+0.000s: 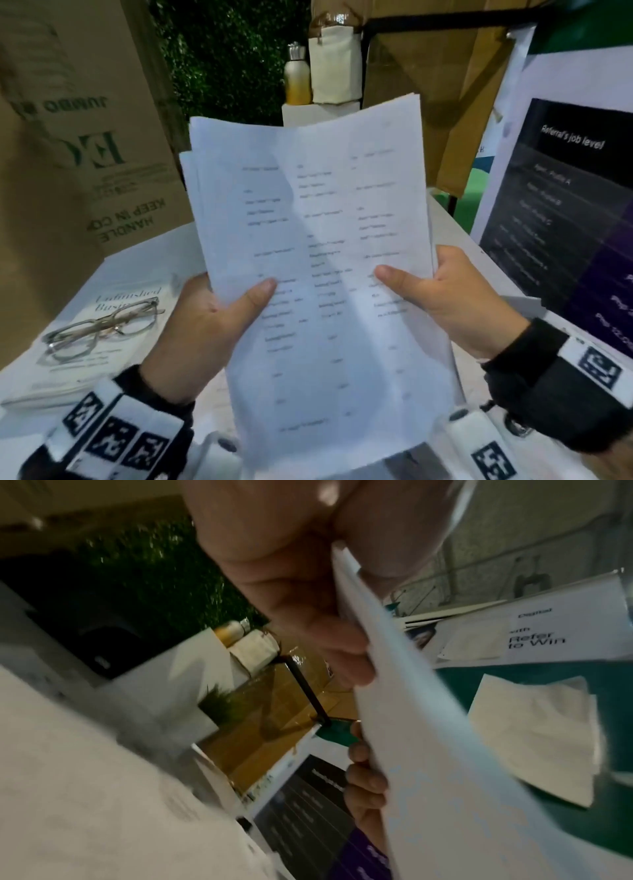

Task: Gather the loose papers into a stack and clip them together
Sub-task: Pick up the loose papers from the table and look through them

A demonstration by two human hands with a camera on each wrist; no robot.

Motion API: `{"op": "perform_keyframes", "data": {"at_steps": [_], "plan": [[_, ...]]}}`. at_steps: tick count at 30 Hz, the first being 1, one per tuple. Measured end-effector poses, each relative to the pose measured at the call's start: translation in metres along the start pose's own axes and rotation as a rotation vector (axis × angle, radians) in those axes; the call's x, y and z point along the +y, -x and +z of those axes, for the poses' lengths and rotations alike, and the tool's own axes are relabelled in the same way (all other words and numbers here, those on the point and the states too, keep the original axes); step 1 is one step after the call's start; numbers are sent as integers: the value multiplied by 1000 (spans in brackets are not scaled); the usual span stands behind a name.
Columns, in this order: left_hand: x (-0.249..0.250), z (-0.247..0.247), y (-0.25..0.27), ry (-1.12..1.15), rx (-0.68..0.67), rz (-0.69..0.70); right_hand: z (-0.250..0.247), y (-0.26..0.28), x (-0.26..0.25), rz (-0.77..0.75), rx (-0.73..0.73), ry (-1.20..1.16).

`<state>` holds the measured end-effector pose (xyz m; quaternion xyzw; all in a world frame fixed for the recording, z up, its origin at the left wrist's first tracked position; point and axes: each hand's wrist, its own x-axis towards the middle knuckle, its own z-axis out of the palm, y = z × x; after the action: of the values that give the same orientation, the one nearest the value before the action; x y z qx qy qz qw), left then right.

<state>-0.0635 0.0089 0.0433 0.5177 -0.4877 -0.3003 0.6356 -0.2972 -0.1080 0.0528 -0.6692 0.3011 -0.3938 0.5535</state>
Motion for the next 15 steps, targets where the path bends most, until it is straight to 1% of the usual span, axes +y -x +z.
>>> {"op": "perform_keyframes", "data": {"at_steps": [1,3,5,6,9,12,15], "plan": [[-5,6,2,25,-55,-51,-8,0,-2,48,-23,9],[-25,19,6,112,-161,-249,-26,1,5,185,-84,84],[-48,32,5,122,-235,-427,-42,6,21,308,-121,228],[-57,39,2,96,-268,-477,-50,8,30,344,-128,325],[-73,61,-11,1,-339,-563,-70,14,49,377,-102,605],[-84,83,-20,-57,-395,-671,-83,16,51,401,-91,736],[-89,100,-23,-74,-413,-700,-98,11,60,449,-114,887]]}}
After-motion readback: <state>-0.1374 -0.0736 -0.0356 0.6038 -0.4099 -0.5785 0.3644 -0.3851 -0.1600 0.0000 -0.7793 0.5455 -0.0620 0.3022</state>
